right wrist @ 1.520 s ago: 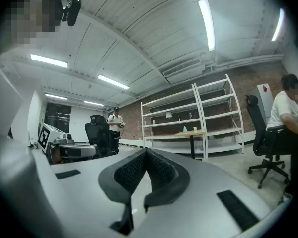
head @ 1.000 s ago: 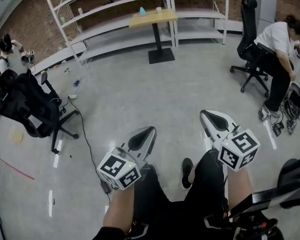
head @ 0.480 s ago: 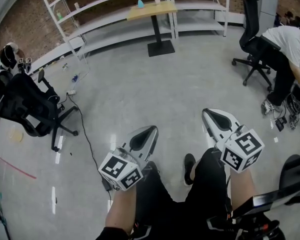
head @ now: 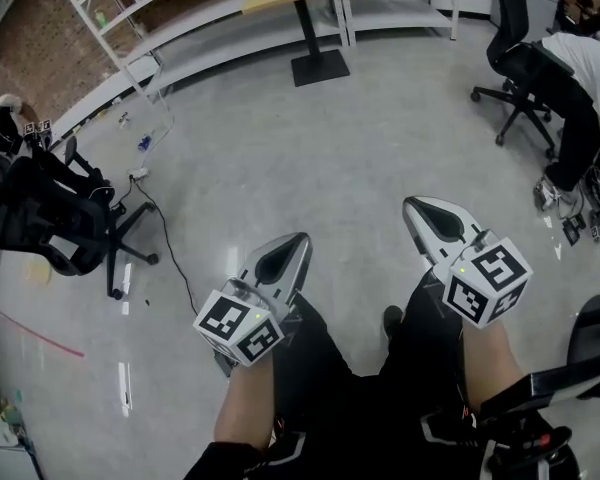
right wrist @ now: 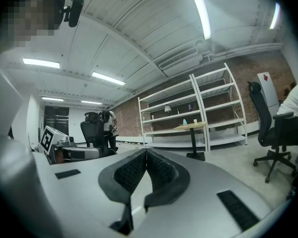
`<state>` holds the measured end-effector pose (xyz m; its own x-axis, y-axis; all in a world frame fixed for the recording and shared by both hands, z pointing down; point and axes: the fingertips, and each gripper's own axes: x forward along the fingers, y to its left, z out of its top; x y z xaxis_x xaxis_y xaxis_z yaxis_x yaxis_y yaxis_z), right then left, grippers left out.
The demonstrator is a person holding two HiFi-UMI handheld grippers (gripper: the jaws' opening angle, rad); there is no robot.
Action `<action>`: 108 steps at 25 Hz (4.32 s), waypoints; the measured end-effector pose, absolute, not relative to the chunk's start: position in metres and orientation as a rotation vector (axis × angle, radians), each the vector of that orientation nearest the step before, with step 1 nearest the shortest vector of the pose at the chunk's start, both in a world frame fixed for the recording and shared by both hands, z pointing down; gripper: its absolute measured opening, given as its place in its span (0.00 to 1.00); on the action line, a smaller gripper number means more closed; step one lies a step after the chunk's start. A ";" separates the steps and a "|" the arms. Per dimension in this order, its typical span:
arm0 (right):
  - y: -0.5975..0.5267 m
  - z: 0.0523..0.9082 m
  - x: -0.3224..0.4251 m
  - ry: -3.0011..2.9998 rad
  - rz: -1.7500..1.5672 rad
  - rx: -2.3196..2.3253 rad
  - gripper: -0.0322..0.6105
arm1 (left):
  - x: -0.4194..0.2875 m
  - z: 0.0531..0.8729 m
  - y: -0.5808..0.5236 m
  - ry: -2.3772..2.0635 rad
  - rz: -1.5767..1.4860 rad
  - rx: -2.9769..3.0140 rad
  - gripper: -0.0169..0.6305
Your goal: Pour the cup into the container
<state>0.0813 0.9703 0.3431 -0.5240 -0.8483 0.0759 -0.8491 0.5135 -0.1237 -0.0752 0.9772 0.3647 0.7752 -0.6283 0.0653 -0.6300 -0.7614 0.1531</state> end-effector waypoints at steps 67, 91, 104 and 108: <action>-0.010 0.286 0.118 -2.760 0.028 1.544 0.05 | -0.008 0.287 -0.010 -0.905 -0.052 3.016 0.01; -0.434 0.256 0.143 -2.736 -0.003 1.615 0.05 | 0.012 0.267 -0.433 -0.832 -0.051 3.041 0.01; -0.560 0.241 0.158 -2.727 -0.002 1.640 0.13 | 0.027 0.251 -0.555 -0.756 -0.015 3.055 0.01; -0.587 0.239 0.162 -2.709 0.006 1.663 0.22 | 0.034 0.255 -0.581 -0.712 0.016 3.064 0.01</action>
